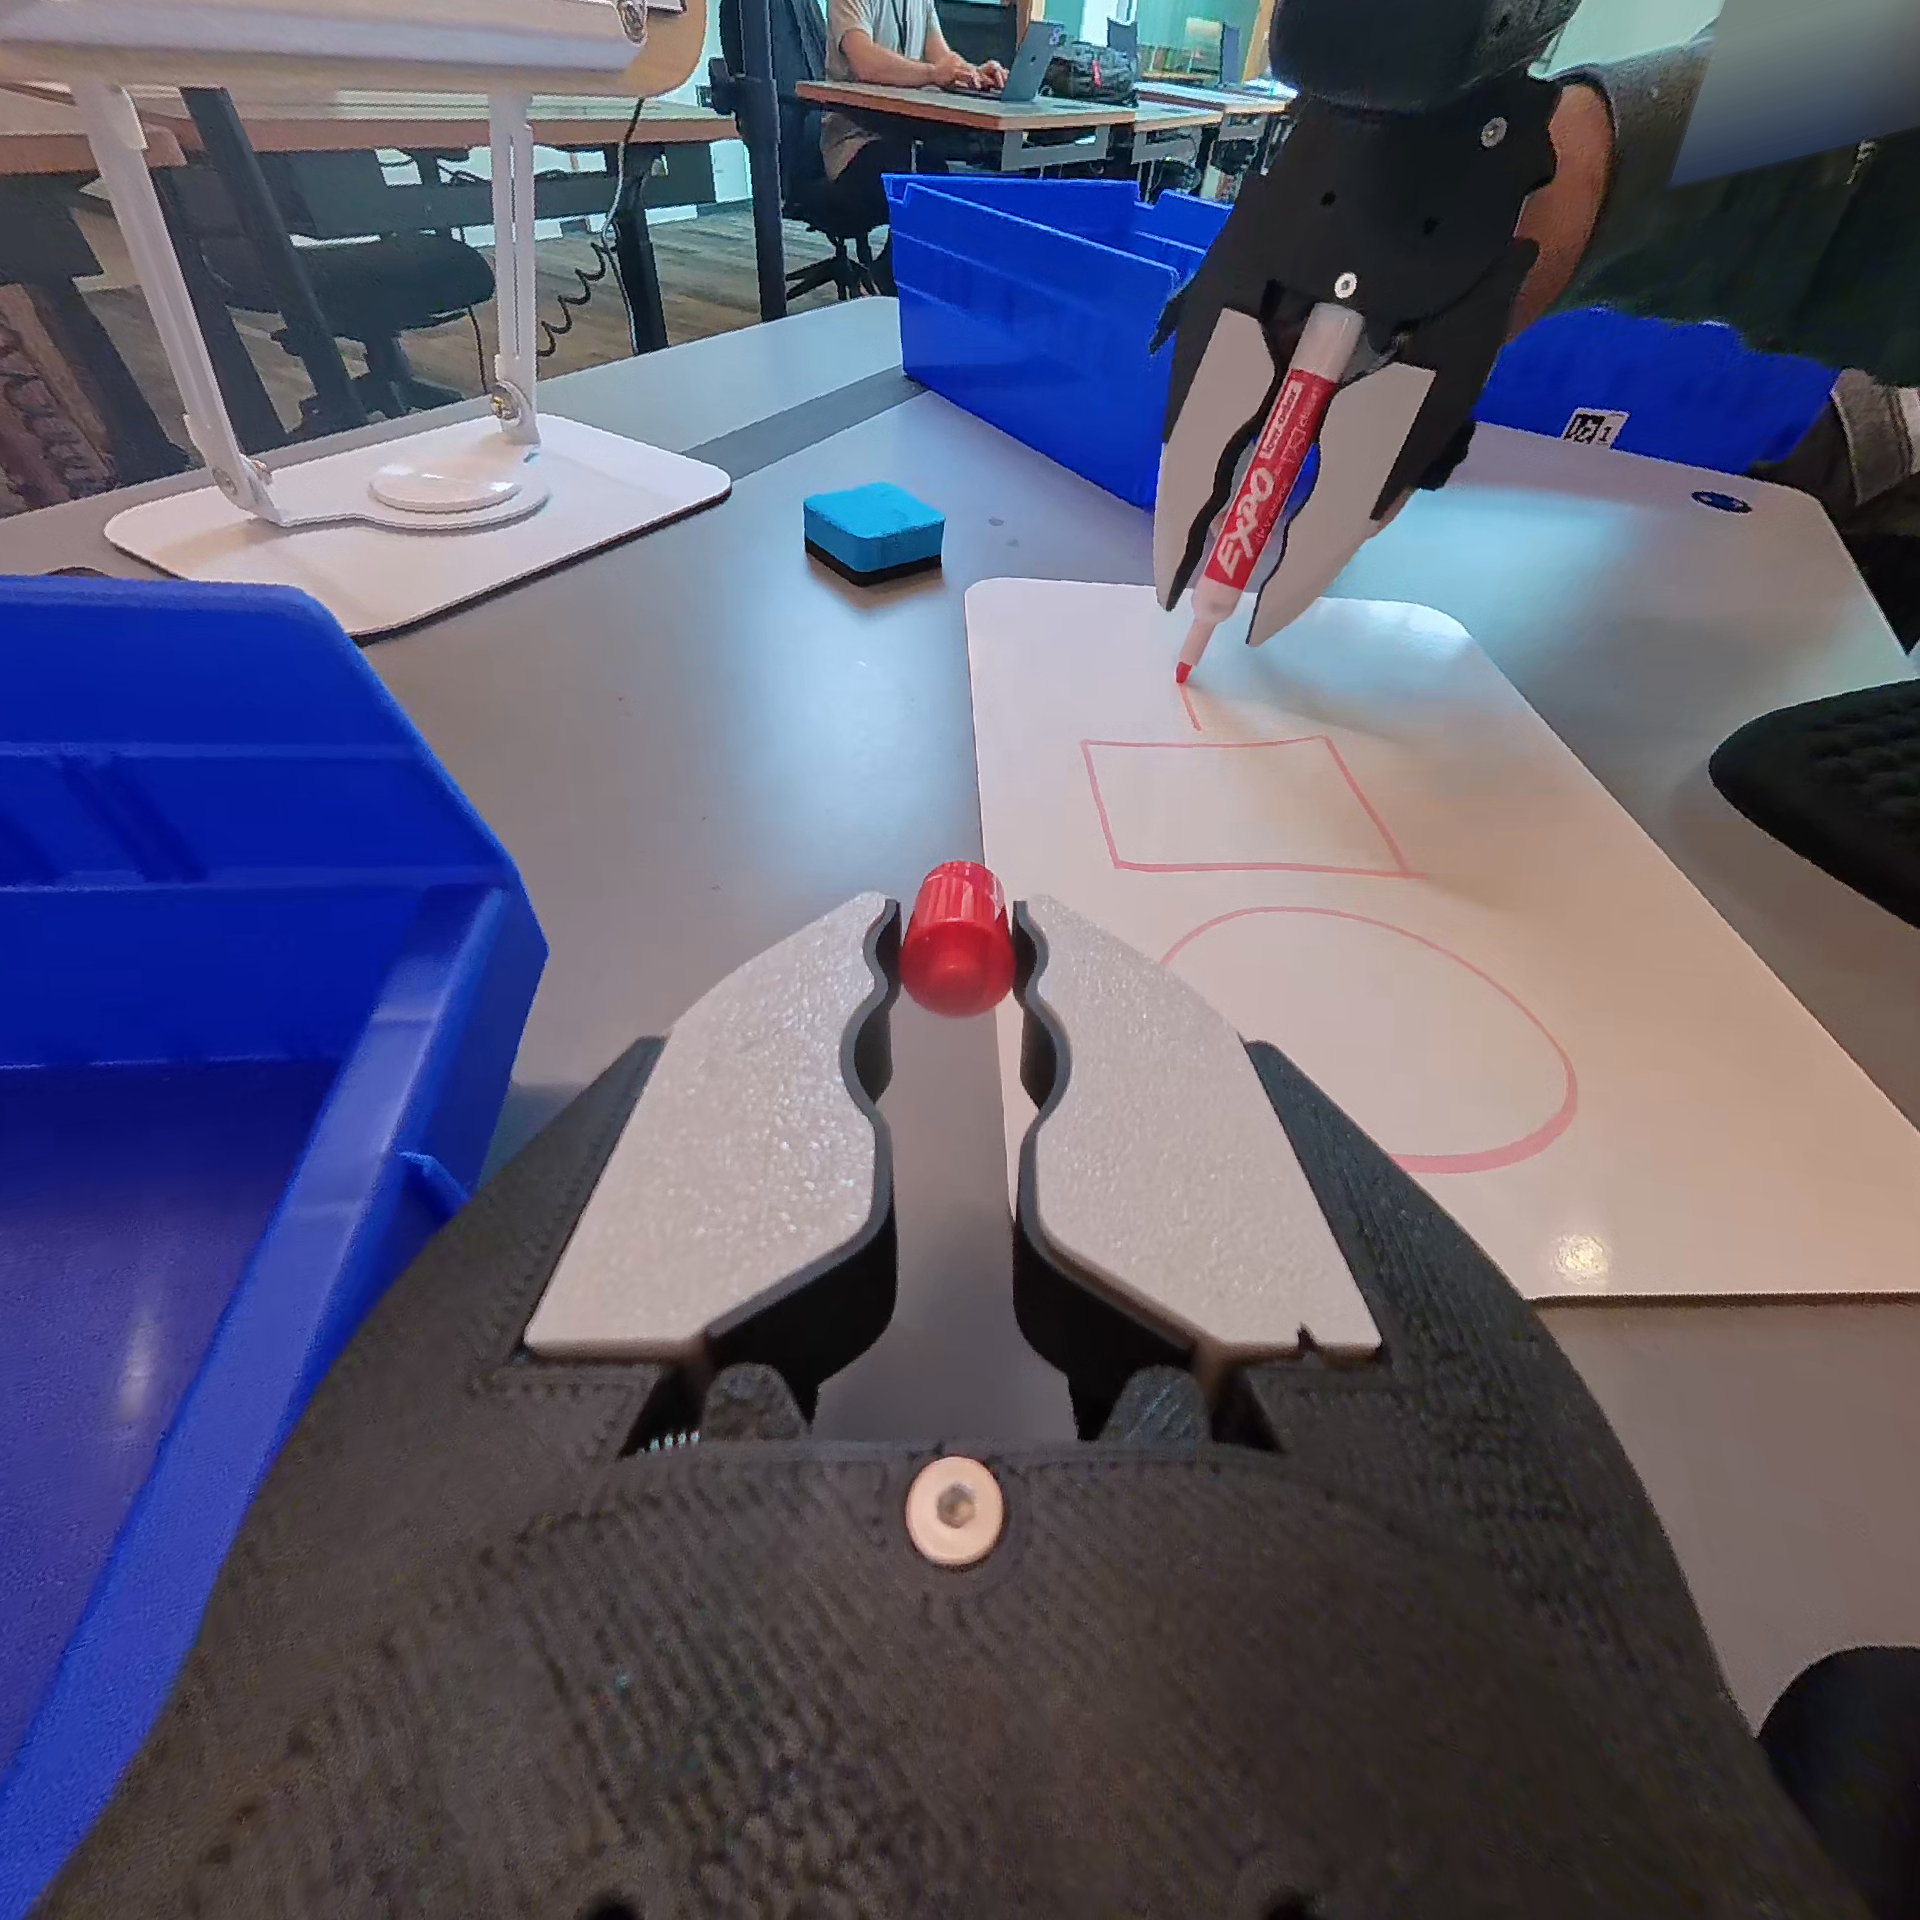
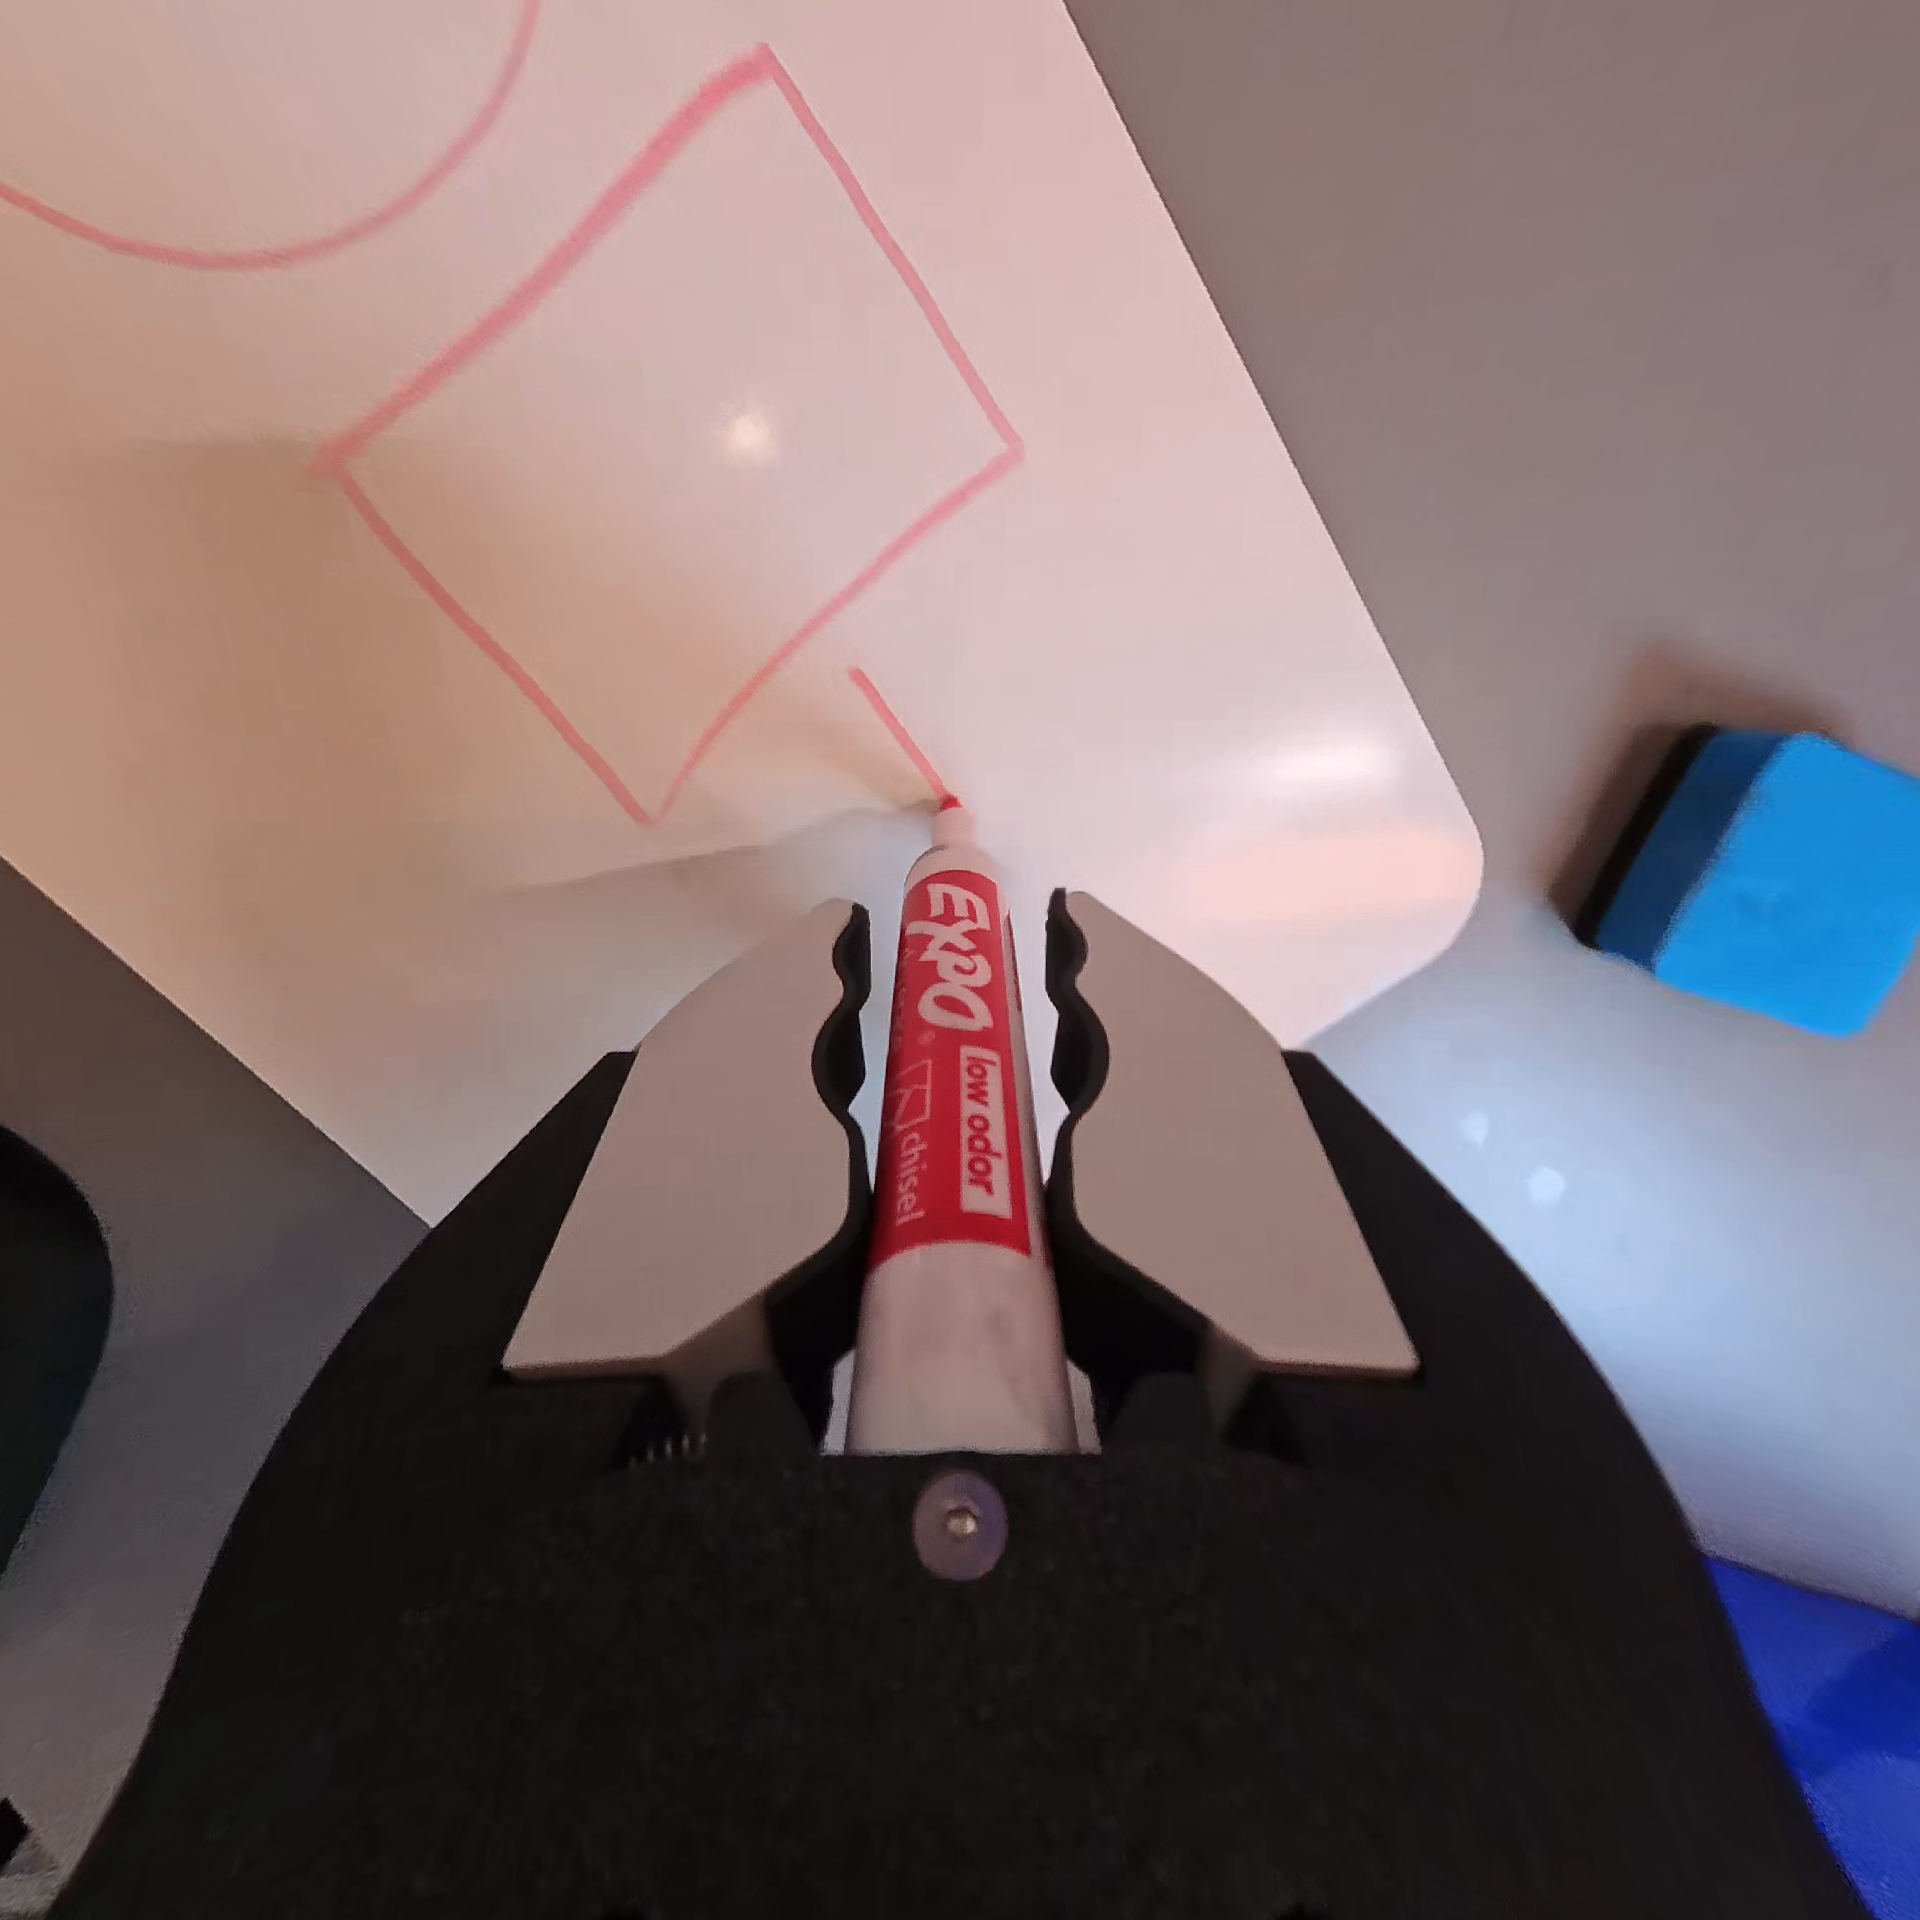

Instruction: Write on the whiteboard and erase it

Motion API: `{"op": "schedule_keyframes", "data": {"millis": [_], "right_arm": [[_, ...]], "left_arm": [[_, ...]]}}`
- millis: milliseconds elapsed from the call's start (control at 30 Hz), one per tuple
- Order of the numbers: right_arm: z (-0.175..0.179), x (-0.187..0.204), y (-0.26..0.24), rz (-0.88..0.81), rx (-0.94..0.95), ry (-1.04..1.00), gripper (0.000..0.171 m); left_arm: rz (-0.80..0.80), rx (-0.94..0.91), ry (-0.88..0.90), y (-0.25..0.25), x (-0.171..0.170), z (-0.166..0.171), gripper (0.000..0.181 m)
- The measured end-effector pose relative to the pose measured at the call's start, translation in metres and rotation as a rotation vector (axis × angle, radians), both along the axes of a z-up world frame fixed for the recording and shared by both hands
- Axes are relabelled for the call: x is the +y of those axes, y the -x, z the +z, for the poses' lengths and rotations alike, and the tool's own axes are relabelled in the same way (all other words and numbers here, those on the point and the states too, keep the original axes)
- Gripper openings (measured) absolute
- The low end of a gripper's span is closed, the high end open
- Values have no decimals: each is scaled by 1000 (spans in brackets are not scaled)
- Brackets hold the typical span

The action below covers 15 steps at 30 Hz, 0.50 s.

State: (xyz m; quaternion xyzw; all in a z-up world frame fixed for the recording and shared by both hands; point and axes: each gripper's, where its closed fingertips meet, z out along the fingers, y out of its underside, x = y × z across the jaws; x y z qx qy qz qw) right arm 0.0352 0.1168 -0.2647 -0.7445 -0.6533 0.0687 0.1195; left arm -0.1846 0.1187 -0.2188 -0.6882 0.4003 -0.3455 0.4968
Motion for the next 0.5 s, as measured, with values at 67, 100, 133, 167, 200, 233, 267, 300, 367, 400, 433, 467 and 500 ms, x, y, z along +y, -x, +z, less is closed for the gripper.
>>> {"op": "schedule_keyframes", "data": {"millis": [67, 100, 133, 167, 200, 233, 267, 300, 367, 400, 433, 467, 500], "right_arm": [[0, 3, -7, -19, -5, -1, 33], [0, 3, -8, -23, -2, 0, 33], [2, 3, -6, -25, 10, 2, 33], [3, 3, -3, -27, 28, 4, 33], [5, 3, 0, -27, 41, 2, 34], [7, 4, 2, -24, 46, -3, 34], [7, 4, 5, -19, 50, -4, 34], [6, 4, 8, -14, 53, -1, 34], [3, 4, 12, -4, 46, 0, 34], [1, 3, 13, 0, 42, 5, 34], [0, 3, 12, 0, 36, 7, 34], [0, 3, 12, 0, 32, 8, 34], [0, 3, 10, 0, 26, 9, 34]], "left_arm": [[-1, 1, 0, 0, 0, 0, 20], [-1, 3, -1, 0, 0, 0, 20], [0, 3, -2, 0, 0, 0, 20], [0, 2, -1, 0, 0, 0, 20], [1, 2, -1, 0, 0, 0, 20], [1, 2, -1, 0, 0, 0, 20], [2, 0, 0, 0, 0, 0, 20], [2, 0, 1, 0, 0, 0, 20], [1, 3, -1, 0, -1, 0, 20], [1, 3, 0, 0, -1, 0, 20], [0, 3, 0, 0, -1, 0, 20], [0, 2, 0, 0, -1, 0, 20], [1, 2, 1, 0, -1, 0, 20]]}}
